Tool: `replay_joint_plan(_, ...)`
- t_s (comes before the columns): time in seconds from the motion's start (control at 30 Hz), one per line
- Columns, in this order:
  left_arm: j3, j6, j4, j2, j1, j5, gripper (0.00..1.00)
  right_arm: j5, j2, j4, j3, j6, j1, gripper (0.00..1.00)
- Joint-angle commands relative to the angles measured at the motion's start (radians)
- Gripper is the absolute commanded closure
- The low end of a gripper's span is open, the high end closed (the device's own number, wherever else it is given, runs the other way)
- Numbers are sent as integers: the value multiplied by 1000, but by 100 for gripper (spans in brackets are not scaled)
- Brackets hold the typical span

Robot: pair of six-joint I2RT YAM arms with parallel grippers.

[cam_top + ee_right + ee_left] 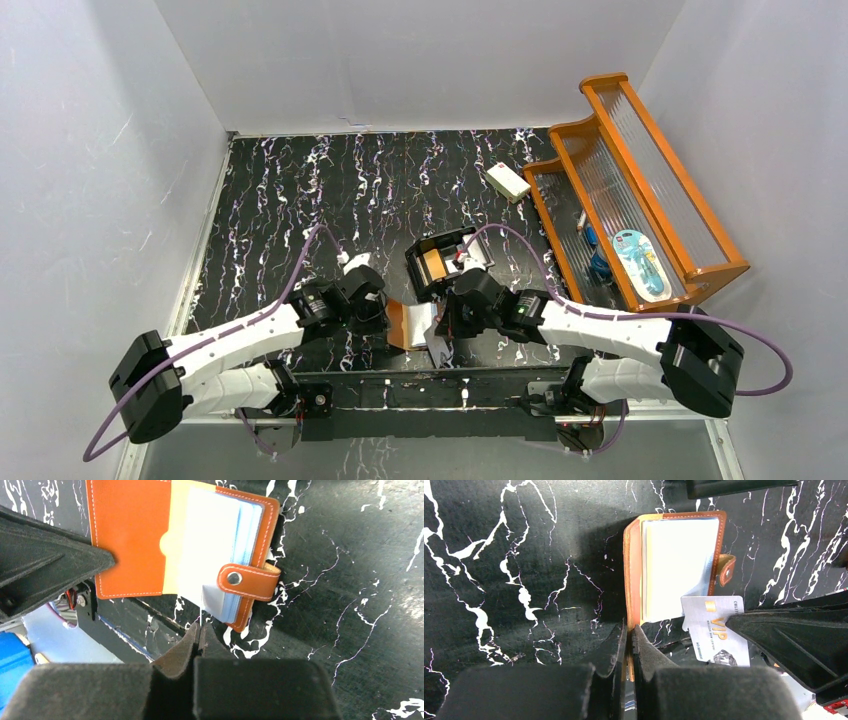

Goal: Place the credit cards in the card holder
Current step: Open the card holder at the center of the board.

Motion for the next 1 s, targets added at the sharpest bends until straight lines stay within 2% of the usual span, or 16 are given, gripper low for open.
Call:
replay_joint_plan(0.0, -23, -33, -1, -29, 5, -10, 100, 75, 5, 51, -10, 36, 5, 100)
replay_joint_plan(0.77, -78, -20, -50, -23, 6, -57, 100, 124, -118, -111, 22, 36, 4, 100)
replay_joint_plan(0.97, -77, -22, -50, -20, 5, -59, 100, 98, -133, -47, -20, 42, 5, 100)
